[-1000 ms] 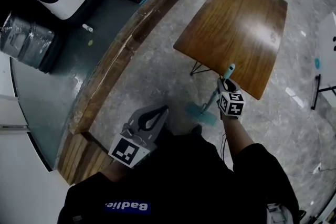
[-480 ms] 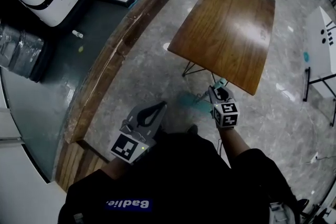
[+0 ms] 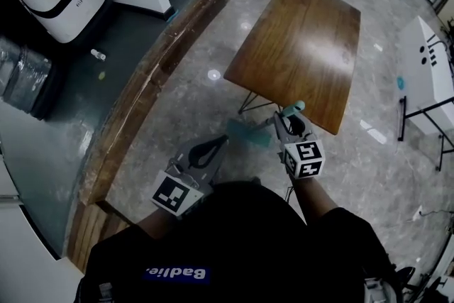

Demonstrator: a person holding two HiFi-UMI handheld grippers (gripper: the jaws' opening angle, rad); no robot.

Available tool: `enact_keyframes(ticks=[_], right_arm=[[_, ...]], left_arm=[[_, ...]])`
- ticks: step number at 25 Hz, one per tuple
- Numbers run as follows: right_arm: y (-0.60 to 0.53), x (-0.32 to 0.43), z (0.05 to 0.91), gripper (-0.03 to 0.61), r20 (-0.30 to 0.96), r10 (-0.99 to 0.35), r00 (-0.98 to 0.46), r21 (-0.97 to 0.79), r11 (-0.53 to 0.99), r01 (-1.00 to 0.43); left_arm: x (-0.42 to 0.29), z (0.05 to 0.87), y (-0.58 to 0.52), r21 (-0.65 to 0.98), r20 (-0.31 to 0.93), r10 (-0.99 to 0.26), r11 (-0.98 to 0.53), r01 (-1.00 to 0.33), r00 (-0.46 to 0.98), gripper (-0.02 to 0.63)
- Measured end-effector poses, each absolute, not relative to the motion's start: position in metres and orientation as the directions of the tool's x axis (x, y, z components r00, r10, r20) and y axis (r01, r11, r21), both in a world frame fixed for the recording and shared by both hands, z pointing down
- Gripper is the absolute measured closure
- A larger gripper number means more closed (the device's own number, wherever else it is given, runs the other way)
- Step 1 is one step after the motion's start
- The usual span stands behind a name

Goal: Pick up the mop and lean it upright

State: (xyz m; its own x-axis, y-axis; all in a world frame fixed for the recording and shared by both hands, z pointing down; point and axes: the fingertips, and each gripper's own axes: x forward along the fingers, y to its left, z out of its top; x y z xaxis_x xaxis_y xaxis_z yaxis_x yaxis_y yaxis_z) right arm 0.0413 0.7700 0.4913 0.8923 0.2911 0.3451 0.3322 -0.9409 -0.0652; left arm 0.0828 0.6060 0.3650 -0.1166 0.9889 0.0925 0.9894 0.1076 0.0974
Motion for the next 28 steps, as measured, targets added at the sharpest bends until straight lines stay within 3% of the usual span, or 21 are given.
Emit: enact_keyframes(ticks=[28], right_arm=[[0.663,0.049,0.382,0.469,0.176,0.075,0.982,-0.105,-0.99,0.094]], left_arm=[[0.085,0.366,0.612,0.113,0.081,0.985,0.144,0.983,-0.153,0.595]])
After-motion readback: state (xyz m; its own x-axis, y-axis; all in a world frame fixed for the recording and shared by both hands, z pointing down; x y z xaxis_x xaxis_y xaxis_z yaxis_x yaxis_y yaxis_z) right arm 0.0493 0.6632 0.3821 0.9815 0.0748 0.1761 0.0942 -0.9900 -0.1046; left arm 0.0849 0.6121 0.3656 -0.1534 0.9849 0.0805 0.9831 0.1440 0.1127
